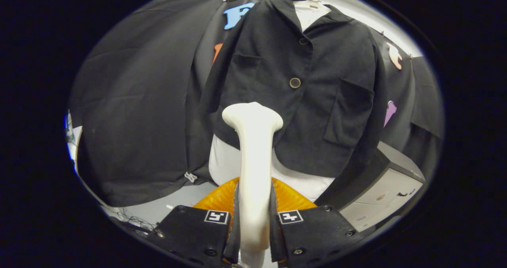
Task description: Iron the clothes twice with a garment steamer, once on the left side and once on the right side.
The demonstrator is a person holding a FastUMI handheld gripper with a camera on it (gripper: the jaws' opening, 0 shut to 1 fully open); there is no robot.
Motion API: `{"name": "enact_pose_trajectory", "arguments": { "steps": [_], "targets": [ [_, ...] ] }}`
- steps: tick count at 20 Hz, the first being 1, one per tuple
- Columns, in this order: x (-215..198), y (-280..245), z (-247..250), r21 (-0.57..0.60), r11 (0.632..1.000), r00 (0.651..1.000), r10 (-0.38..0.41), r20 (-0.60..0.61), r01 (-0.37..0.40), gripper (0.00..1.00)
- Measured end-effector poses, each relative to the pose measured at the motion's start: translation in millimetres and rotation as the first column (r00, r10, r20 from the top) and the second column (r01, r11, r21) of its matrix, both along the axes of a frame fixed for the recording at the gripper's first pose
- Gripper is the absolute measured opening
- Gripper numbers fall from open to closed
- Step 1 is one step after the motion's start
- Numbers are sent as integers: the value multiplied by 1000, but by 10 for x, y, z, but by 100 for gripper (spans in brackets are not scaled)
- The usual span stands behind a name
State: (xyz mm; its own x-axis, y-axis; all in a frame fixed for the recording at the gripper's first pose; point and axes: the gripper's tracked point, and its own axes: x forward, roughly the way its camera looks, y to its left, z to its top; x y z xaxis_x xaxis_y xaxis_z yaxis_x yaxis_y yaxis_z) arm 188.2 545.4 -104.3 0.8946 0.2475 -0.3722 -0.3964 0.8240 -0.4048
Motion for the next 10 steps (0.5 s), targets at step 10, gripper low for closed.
{"name": "enact_pose_trajectory", "arguments": {
  "steps": [10],
  "targets": [
    [-319,-230,-370,-16,999,991,-36,-125,34,33]
  ]
}}
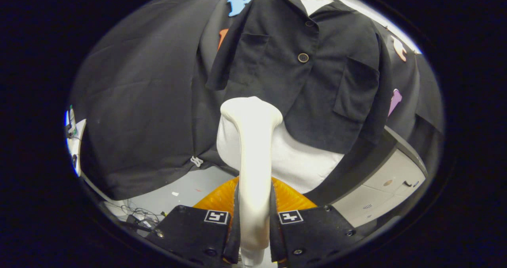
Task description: Iron the clothes twice with a garment steamer, once on the left side and once on the right side.
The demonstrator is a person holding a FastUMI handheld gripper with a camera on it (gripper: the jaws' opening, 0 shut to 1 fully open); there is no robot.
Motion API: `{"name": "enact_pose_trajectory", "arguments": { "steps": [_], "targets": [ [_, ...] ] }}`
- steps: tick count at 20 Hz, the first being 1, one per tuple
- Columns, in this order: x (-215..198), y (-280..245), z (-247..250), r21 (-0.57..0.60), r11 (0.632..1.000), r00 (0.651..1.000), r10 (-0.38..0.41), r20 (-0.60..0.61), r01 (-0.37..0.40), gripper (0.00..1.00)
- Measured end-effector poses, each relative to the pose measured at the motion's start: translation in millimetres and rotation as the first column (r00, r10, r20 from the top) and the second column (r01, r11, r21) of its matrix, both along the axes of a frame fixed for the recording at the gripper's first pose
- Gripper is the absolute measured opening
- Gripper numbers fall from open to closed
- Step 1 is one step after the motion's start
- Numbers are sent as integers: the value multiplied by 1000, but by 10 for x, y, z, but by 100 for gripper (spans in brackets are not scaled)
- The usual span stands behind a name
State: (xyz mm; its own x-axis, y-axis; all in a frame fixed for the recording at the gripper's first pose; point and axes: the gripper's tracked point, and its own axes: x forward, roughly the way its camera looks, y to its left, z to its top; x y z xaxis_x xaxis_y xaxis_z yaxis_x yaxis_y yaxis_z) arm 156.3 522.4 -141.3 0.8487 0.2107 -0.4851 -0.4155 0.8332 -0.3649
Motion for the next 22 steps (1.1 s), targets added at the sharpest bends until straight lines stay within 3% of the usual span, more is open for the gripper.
{"name": "enact_pose_trajectory", "arguments": {
  "steps": [9,15,22],
  "targets": [
    [-527,-654,444,81,995,998,-64,3,64,33],
    [-714,-1565,959,132,976,984,-177,35,171,32],
    [-1005,-2794,1419,201,923,937,-345,59,327,32]
  ]
}}
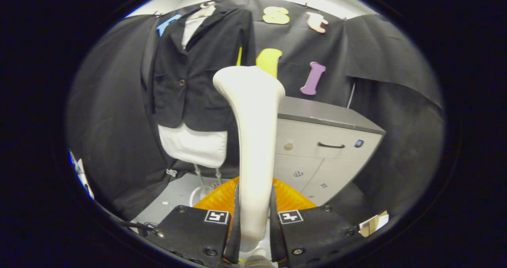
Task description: Iron the clothes twice with a garment steamer, once on the left side and once on the right side.
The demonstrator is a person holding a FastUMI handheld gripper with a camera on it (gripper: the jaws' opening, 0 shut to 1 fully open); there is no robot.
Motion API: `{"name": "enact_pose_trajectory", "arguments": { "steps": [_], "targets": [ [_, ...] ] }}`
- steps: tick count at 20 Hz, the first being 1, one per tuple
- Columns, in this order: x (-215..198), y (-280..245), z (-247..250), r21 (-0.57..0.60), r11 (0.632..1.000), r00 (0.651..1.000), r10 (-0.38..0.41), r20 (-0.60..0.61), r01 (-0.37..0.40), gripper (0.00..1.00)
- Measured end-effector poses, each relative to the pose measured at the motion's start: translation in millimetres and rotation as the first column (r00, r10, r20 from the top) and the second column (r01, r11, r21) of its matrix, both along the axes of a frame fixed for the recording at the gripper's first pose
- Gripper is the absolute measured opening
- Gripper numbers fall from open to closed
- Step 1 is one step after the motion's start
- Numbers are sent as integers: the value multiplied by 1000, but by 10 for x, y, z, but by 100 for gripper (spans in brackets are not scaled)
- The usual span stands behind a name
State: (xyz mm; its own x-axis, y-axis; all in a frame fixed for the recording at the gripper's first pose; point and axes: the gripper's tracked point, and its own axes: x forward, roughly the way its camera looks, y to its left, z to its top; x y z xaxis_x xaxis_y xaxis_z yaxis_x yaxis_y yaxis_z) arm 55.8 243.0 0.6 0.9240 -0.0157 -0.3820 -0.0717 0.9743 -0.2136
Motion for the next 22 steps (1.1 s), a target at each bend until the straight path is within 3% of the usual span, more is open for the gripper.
{"name": "enact_pose_trajectory", "arguments": {
  "steps": [7,12,22],
  "targets": [
    [-233,-942,127,41,999,1000,-27,4,27,33],
    [-494,-1677,373,57,998,1000,2,29,-3,33],
    [-633,-2260,335,119,991,998,67,8,-67,33]
  ]
}}
